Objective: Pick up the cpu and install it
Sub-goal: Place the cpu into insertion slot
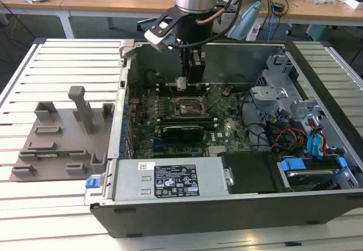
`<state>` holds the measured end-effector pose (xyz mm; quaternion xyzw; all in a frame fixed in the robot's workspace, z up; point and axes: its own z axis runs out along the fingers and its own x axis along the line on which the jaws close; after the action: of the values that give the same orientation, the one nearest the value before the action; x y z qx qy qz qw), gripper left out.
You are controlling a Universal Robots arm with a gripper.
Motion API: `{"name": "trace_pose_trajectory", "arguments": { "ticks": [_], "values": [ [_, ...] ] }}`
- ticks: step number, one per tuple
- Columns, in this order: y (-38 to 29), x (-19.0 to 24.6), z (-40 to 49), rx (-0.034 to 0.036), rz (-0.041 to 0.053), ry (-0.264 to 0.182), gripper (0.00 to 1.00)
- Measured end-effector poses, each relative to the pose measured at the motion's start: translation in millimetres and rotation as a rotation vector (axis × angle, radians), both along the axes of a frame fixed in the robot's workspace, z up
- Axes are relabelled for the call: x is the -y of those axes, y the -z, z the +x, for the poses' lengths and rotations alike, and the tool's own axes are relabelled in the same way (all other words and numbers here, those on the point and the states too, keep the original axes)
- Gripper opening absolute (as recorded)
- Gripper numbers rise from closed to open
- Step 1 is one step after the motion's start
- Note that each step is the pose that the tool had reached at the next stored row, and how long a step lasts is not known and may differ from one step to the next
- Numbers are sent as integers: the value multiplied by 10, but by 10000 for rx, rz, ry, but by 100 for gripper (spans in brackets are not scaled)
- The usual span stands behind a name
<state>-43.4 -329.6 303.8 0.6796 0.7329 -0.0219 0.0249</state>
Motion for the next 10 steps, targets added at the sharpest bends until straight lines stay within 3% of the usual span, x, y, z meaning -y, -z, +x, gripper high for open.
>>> {"name": "trace_pose_trajectory", "arguments": {
  "ticks": [4, 10],
  "values": [
    [10, -1, 1, 2, 2, 0, 55],
    [44, -4, 32, -1, -74, -1, 55]
  ]
}}
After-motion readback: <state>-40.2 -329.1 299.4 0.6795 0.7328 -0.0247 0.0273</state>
